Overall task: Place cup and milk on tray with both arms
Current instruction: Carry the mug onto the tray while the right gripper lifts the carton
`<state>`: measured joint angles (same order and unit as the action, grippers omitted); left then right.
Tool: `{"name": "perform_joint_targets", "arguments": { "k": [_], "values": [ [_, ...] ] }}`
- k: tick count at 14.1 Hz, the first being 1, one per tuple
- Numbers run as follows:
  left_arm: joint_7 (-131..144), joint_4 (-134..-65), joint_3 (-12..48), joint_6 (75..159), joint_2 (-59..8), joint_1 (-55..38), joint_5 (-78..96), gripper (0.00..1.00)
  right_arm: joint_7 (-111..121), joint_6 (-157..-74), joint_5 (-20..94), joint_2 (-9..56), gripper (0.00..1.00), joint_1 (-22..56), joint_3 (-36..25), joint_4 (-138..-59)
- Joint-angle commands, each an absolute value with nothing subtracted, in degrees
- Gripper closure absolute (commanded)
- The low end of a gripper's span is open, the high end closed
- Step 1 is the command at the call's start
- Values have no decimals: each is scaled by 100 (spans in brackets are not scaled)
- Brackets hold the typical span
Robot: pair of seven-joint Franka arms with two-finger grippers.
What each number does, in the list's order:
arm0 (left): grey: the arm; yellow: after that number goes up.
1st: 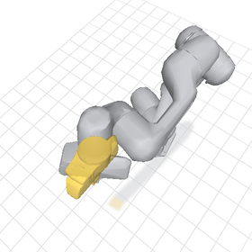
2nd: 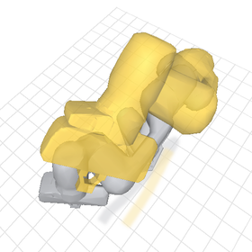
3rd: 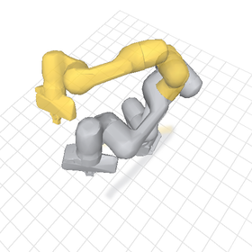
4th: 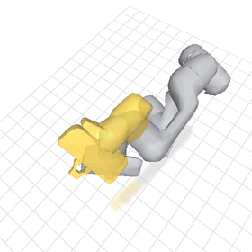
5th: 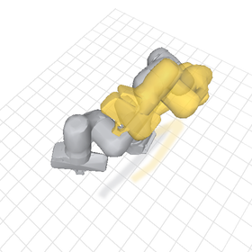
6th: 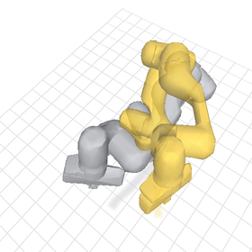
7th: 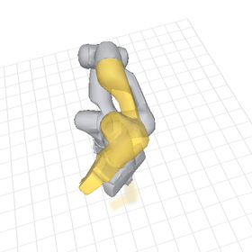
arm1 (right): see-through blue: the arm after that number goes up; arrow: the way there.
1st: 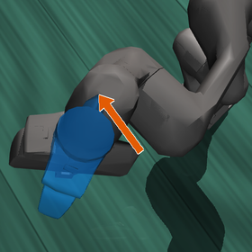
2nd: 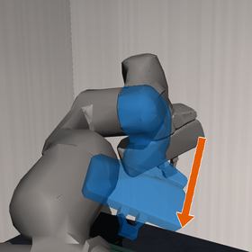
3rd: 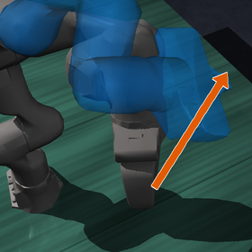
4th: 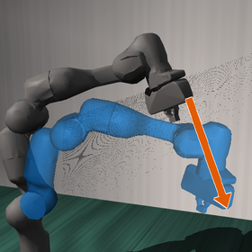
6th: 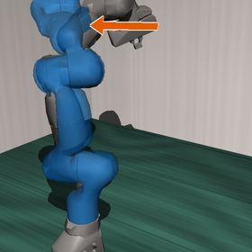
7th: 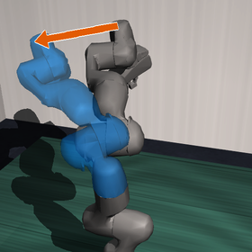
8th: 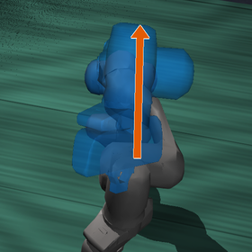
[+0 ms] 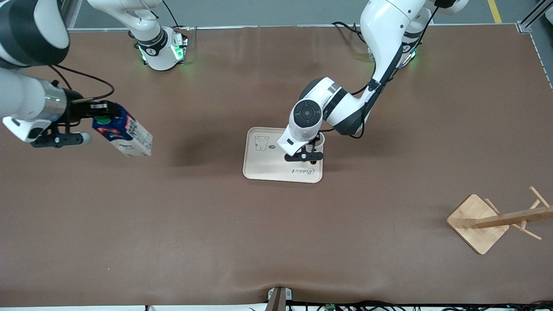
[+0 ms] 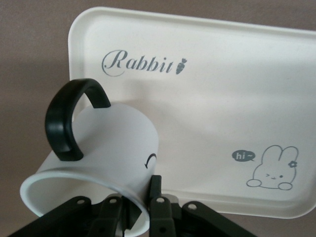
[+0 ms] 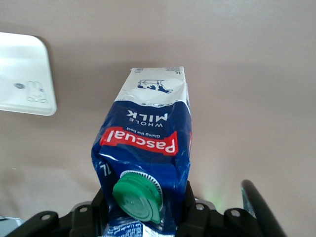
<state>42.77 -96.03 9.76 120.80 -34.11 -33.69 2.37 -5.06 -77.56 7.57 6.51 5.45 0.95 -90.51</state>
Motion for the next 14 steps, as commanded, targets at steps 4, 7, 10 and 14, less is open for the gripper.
{"name": "perform_joint_targets", "arguments": {
  "k": [4, 7, 10, 14],
  "values": [
    [4324, -9282, 949, 11874, -3683, -3472, 114, 27, -1835, -7620, 870, 887, 72, 1466, 62, -8736],
    [4272, -9176, 940, 11865, -3656, -3463, 79, 0, -2581, -7734, 1246, 1037, 72, 1792, 53, -8736],
    [4271, -9158, 932, 11865, -3534, -3393, 79, 0, -2891, -8041, 1433, 1133, 72, 2082, 53, -8736],
    [4333, -8808, 862, 11366, -3454, -3375, 105, 0, -3611, -8454, 1441, 1256, 71, 2521, 53, -8736]
  ]
}}
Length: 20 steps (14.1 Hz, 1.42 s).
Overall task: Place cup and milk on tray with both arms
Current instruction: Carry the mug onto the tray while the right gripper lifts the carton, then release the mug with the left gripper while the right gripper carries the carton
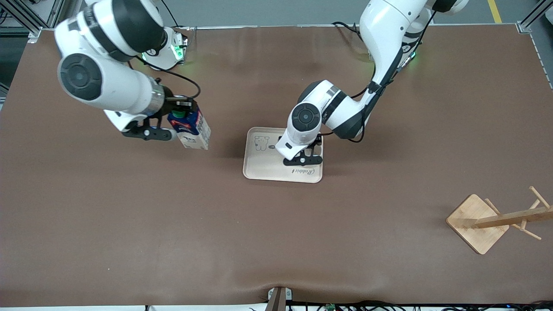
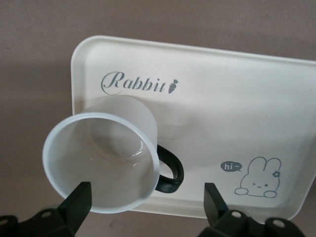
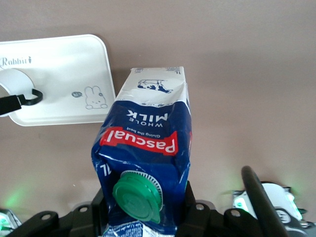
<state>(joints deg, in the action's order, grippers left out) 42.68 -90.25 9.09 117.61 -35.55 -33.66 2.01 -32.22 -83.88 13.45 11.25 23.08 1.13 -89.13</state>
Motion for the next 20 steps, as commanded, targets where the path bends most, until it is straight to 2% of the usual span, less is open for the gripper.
{"name": "perform_joint_targets", "arguments": {
  "k": [1, 5, 7, 12, 20],
  "values": [
    [4333, -8694, 783, 11129, -3341, -3349, 97, 0, -3786, -8577, 1441, 1292, 71, 2636, 61, -8736],
    [4280, -8482, 738, 10451, -2612, -2639, 79, 0, -4657, -9445, 1511, 1677, 71, 3260, 62, -8745],
    [4219, -8490, 738, 10310, -2260, -2191, 70, 0, -4702, -9763, 1661, 2150, 71, 3584, 53, -8719],
    [2868, -8481, 738, 9915, -1601, -1197, -61, 0, -5229, -9870, 2345, 3320, 71, 3849, 61, -7657],
    [1408, -8481, 738, 9177, -564, -255, -308, 0, -4351, -9616, 1988, 3559, 67, 3929, 44, -7585]
  ]
}}
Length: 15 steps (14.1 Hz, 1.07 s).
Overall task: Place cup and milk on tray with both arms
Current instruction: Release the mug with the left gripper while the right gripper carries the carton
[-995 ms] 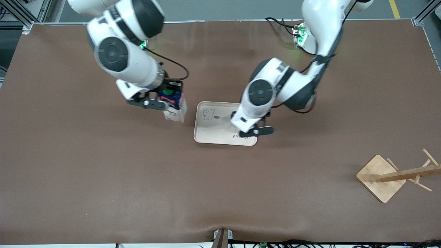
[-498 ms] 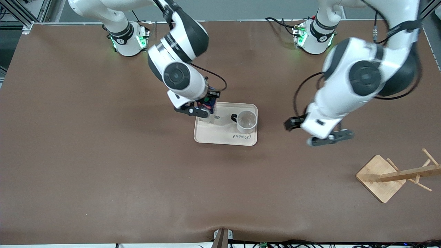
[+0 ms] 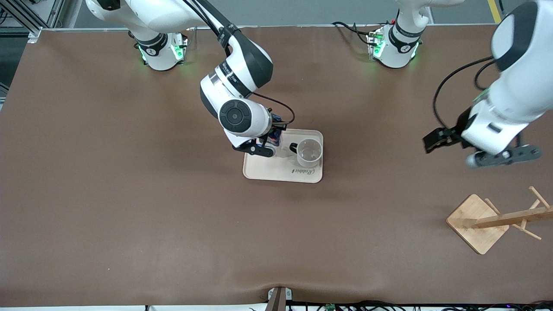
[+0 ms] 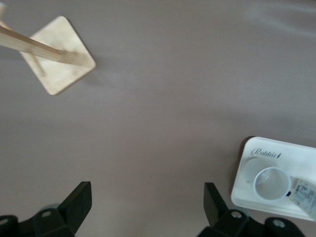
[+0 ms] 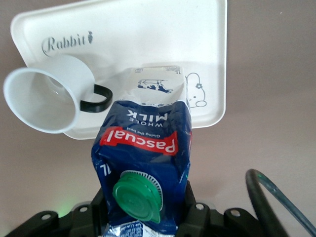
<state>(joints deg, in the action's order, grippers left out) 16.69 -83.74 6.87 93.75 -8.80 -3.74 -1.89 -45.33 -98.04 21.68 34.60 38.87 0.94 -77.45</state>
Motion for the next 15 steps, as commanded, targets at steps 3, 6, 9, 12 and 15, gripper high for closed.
{"name": "perform_joint_targets", "arguments": {
  "k": [3, 6, 9, 12, 15],
  "values": [
    [1134, -8482, 738, 8887, -317, -132, -308, 0, -4403, -9615, 1934, 3665, 58, 3990, 44, -7637],
    [959, -8673, 729, 8728, 34, -123, -308, 0, -4386, -9668, 1934, 3709, 43, 3982, 44, -7664],
    [740, -9025, 747, 8736, 377, 78, -212, 0, -4395, -9677, 1907, 3735, 0, 3990, 44, -7664],
    [545, -9342, 765, 8754, 650, 149, -202, 0, -4386, -9607, 1942, 3674, 0, 3894, 44, -7603],
    [580, -9448, 940, 8754, 756, 263, -193, 0, -4421, -9012, 1907, 3507, 0, 3859, -9, -7419]
  ]
}}
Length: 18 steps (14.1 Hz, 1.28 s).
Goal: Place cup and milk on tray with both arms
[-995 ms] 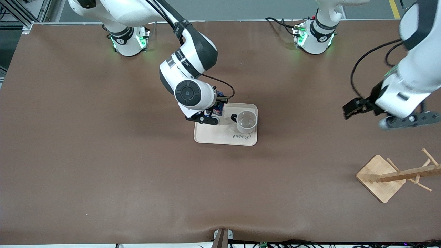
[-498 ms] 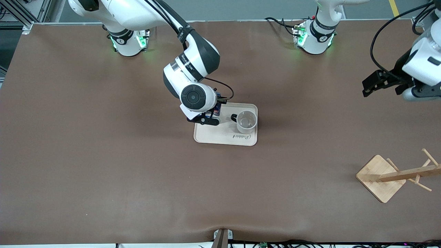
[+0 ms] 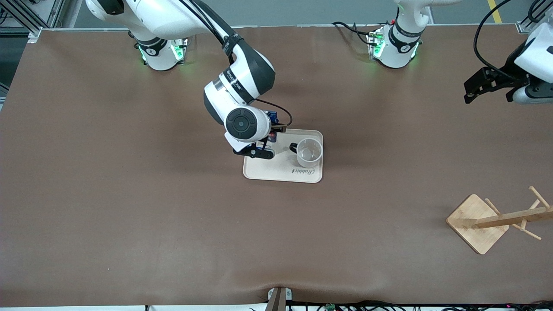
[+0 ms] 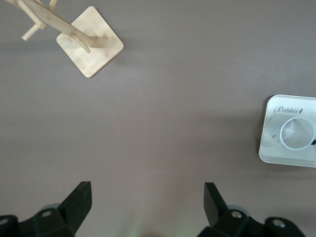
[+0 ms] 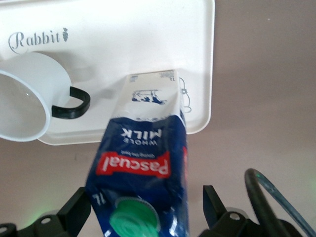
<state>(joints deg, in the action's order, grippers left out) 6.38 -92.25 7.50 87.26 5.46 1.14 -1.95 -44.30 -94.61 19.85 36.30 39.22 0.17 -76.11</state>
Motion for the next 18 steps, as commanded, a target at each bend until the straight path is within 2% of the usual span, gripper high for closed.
{"name": "perform_joint_targets", "arguments": {
  "k": [1, 6, 10, 14, 18],
  "values": [
    [580, -9448, 949, 8754, 756, 290, -185, 0, -4430, -8696, 1907, 3481, 0, 3745, 0, -7235],
    [580, -9439, 905, 8807, 765, 281, -18, 0, -4430, -7718, 1925, 3454, 0, 3296, 0, -6312],
    [589, -9439, 905, 8877, 756, 299, 44, 0, -4342, -7427, 1767, 3112, 0, 2656, 17, -6249],
    [589, -9378, 940, 8947, 695, 290, 53, 0, -4324, -6708, 1732, 2778, 0, 1988, 9, -6205],
    [589, -9396, 940, 8991, 668, 290, 44, 0, -3826, -6548, 495, 2287, 0, 1749, 9, -6205]
  ]
}}
